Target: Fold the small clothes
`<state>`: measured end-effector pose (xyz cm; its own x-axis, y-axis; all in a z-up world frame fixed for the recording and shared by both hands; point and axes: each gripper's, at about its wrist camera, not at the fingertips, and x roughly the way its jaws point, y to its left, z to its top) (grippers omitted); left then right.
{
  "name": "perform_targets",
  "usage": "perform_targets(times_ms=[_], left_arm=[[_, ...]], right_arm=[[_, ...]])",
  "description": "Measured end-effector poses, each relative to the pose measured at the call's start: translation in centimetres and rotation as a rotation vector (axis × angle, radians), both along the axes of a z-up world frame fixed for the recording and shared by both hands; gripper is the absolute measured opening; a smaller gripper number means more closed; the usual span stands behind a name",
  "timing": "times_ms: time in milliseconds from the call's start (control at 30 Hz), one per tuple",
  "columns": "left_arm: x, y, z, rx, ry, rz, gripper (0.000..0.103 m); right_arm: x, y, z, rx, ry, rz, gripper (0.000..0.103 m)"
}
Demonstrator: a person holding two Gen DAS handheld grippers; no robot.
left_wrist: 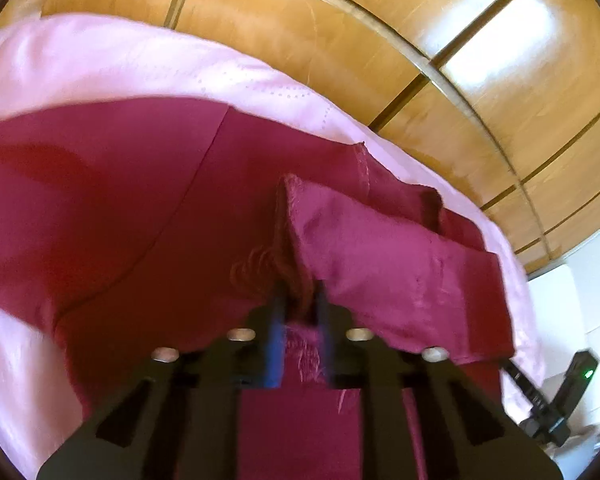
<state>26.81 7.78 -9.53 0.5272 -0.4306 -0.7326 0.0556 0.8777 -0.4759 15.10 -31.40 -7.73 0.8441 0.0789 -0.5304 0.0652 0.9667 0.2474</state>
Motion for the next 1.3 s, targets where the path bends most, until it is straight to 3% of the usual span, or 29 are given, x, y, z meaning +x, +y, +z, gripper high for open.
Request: perform_targets(times_ms=[33, 100, 167, 267, 367, 400, 467, 567, 633, 767, 800, 833, 867, 900, 967, 1000, 1033, 1100, 1133, 1167, 1267, 1300], left_arm=[[0.0, -0.1, 0.6, 0.008, -0.024, 0.005, 0.009], [-0.3, 0.5, 2.1, -0.017, -0.078, 0.016, 0.009], [-0.9, 1.3, 3.6, -0.024, -0.13, 0.031, 0.009], [-0.9, 1.5, 2.8, 0.102, -0.116, 0.03, 0.009], [-0.6, 1.4, 0.2, 0.164, -0.04, 0.017, 0.009], [-0.8, 1.2, -0.2, 0.169, -0.039, 0.013, 0.009], [-1.2, 1.0, -0.3, 0.193, -0.06, 0.006, 0.009], [-1.2, 0.8, -0.1, 0.207, -0.07, -0.002, 0.009], [-1.2, 0.8, 0.0, 0.211, -0.075, -0.008, 0.009], [-1.2, 1.0, -0.3, 0.211, -0.078, -0.012, 0.009], [-1.3, 1.1, -0.2, 0.21, -0.081, -0.011, 0.009], [-1.3, 1.0, -0.1, 0.212, -0.086, -0.007, 0.009], [-1.4, 0.9, 0.1, 0.216, -0.096, -0.003, 0.009], [-1.6, 0.9, 0.2, 0.219, -0.107, 0.001, 0.009], [-1.8, 0.8, 0.5, 0.229, -0.123, 0.003, 0.009], [-1.7, 0.6, 0.4, 0.237, -0.121, 0.001, 0.009], [-1.4, 0.3, 0.0, 0.249, -0.109, -0.004, 0.009], [-0.9, -0.1, -0.6, 0.27, -0.089, -0.003, 0.009], [-0.7, -0.3, -0.7, 0.282, -0.081, -0.002, 0.009], [-0.4, -0.6, -0.8, 0.295, -0.075, 0.001, 0.009], [-0.3, -0.2, -0.6, 0.268, -0.062, 0.018, 0.011], [-0.4, 0.2, -0.5, 0.25, -0.058, 0.023, 0.011]], right_arm=[[0.4, -0.1, 0.3, 0.007, -0.007, -0.011, 0.023], [0.4, -0.6, 0.8, 0.043, -0.039, -0.032, 0.014], [-0.1, -0.5, 1.2, 0.042, -0.067, -0.013, 0.013], [-0.3, 1.0, 0.1, -0.069, -0.004, 0.053, 0.015], [-1.3, 1.8, 0.0, -0.131, 0.023, 0.082, 0.038], [-1.8, 1.9, 0.3, -0.135, 0.013, 0.091, 0.051], [-2.9, 1.8, 1.6, -0.129, -0.033, 0.098, 0.061], [-2.3, 0.9, 3.7, -0.018, -0.087, 0.126, 0.091], [-0.4, -0.8, 4.1, 0.094, -0.098, 0.105, 0.095], [6.7, -5.1, 2.0, 0.402, 0.014, 0.079, 0.084], [8.3, -5.7, 1.2, 0.46, 0.049, 0.078, 0.073], [9.8, -6.2, 0.3, 0.517, 0.089, 0.071, 0.041], [10.4, -6.3, 0.0, 0.531, 0.105, 0.067, 0.024], [10.5, -6.1, 0.4, 0.522, 0.089, 0.067, 0.014], [8.9, -5.2, 2.3, 0.44, -0.009, 0.073, 0.011], [8.0, -4.6, 3.3, 0.371, -0.049, 0.064, 0.01], [6.9, -3.3, 4.3, 0.234, -0.086, 0.025, 0.01], [7.1, -1.3, 4.4, 0.031, -0.071, -0.047, 0.01], [8.2, -0.2, 3.6, -0.07, -0.016, -0.071, 0.01], [9.0, 0.1, 2.8, -0.103, 0.023, -0.072, 0.011], [10.9, 0.2, 1.2, -0.125, 0.084, -0.093, 0.025], [10.8, -0.2, 1.3, -0.109, 0.08, -0.106, 0.042]])
